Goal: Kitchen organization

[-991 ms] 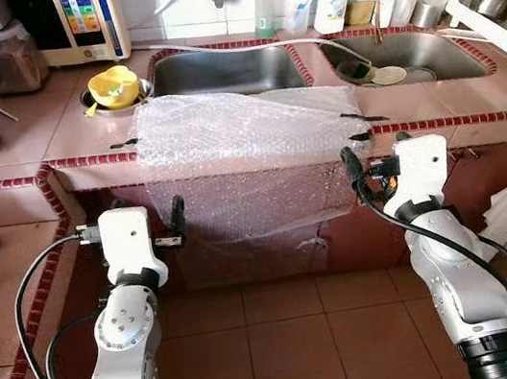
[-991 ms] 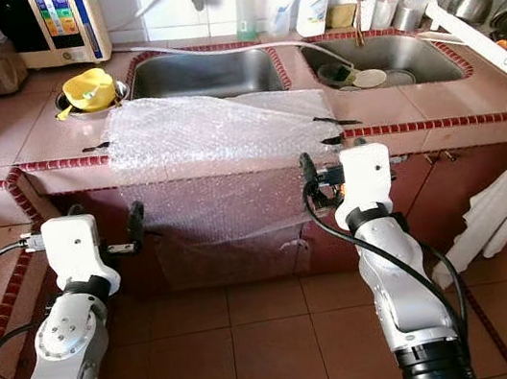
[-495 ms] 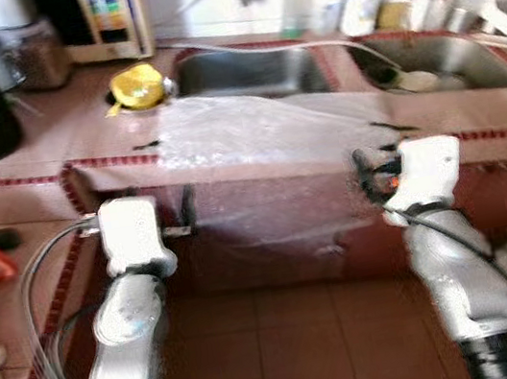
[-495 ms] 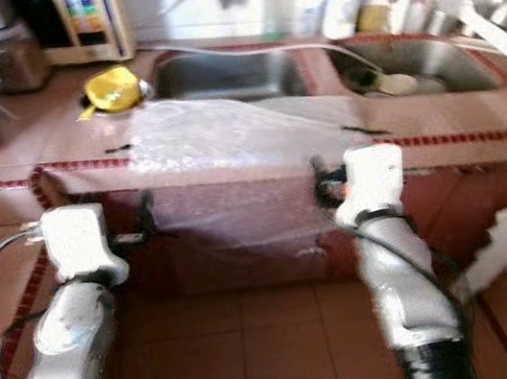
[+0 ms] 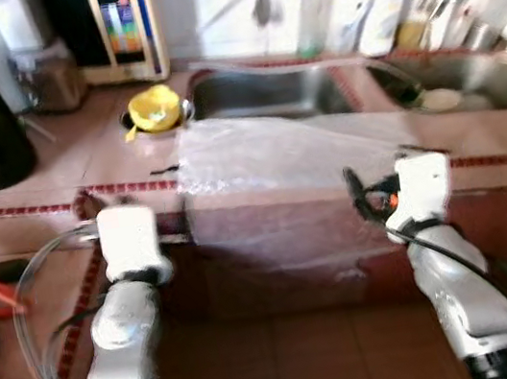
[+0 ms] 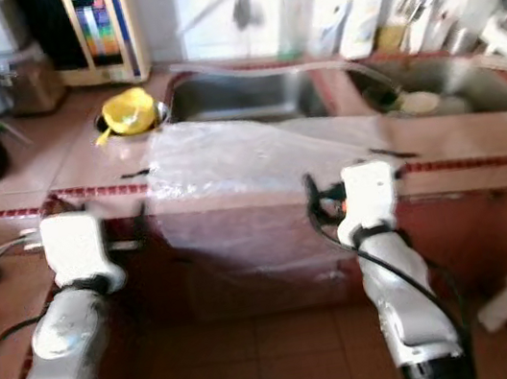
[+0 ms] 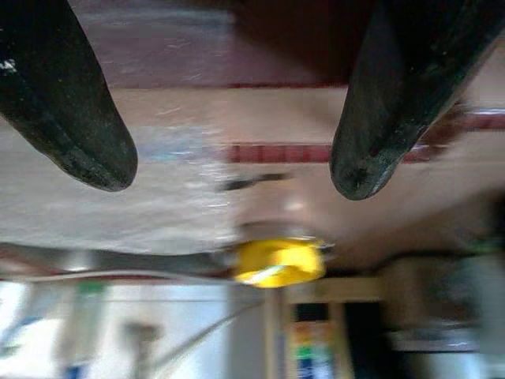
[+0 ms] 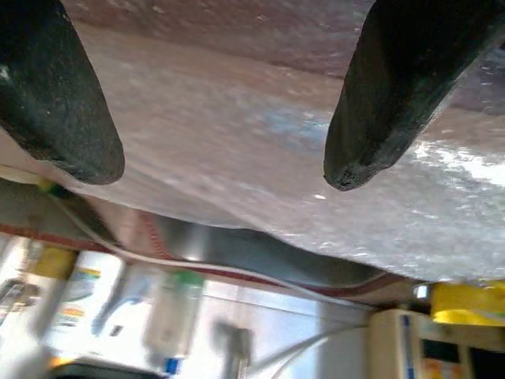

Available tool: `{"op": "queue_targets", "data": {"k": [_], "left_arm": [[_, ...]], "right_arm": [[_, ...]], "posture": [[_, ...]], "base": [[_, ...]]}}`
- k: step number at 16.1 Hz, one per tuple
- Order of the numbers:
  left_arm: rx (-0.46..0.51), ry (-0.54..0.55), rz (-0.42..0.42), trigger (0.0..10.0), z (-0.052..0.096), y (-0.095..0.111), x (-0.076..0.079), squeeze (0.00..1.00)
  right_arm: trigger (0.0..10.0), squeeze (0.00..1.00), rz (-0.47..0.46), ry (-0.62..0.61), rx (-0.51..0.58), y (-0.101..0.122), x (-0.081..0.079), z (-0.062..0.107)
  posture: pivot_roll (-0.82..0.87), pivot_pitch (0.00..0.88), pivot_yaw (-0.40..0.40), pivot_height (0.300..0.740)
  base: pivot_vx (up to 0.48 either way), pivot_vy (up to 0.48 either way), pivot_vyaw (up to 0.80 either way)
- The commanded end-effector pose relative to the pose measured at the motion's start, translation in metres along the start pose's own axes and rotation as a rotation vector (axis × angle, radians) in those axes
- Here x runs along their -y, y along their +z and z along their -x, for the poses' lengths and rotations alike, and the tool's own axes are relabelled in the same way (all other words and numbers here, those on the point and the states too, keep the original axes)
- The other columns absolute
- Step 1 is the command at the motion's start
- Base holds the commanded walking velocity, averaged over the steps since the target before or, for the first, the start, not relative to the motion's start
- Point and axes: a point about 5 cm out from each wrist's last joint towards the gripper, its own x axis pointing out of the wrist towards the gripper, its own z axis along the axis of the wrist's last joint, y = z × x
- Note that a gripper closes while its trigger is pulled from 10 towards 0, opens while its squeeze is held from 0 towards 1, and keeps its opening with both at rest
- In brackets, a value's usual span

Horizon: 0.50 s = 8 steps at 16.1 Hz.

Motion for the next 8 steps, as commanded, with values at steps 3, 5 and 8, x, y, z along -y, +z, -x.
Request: {"op": "queue_targets", "data": {"k": [3, 5, 8], "left_arm": [[0.012, -0.030, 0.024, 10.0, -0.0029, 0.0034, 0.0144, 0.00], [0.016, -0.031, 0.007, 10.0, -0.0029, 0.0042, 0.0139, 0.00], [0.001, -0.026, 0.021, 10.0, -0.0014, 0.0011, 0.0138, 0.00]], "right_arm": [[10.0, 0.00, -0.027, -0.018, -0.016, 0.0030, 0.0100, -0.0004], [10.0, 0.00, -0.025, -0.008, -0.017, 0.0014, 0.0096, 0.0007], [10.0, 0.00, -0.017, -0.015, -0.011, 0.0022, 0.0101, 0.0005]], "posture": [[0.01, 0.007, -0.045, 0.740], [0.01, 0.009, -0.047, 0.740], [0.01, 0.016, -0.047, 0.740]], "base": [[0.195, 0.000, 0.00], [0.000, 0.000, 0.00], [0.000, -0.234, 0.00]]}}
